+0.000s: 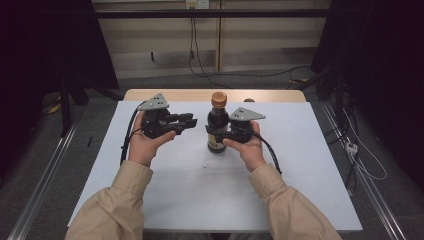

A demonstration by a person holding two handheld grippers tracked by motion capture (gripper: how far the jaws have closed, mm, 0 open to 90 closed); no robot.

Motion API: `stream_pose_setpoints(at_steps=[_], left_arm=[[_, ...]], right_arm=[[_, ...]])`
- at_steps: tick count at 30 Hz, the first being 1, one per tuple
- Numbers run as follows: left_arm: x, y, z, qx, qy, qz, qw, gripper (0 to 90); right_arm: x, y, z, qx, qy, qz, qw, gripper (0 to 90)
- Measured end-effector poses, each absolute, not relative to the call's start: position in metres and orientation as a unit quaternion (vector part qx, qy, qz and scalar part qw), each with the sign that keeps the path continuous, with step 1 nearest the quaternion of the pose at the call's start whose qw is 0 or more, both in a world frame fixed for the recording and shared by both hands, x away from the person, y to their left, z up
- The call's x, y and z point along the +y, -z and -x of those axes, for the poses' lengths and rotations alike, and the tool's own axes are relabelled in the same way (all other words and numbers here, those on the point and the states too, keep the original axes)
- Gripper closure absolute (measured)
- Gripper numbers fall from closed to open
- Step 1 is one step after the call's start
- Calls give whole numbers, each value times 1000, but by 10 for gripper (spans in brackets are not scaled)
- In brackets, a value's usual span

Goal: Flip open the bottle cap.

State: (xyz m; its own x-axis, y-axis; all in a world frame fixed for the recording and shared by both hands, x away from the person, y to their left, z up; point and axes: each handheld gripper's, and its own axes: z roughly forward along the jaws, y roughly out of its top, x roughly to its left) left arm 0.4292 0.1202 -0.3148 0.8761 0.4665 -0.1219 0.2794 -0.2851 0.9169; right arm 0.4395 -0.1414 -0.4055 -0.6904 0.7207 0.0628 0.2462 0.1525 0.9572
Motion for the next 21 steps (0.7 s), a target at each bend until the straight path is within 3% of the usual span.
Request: stream_pose_setpoints(at_steps=[21], left_arm=[[98,293,-443,228,-65,-801,549,875]], right_arm=[[-141,406,-439,731,-557,-331,213,293]])
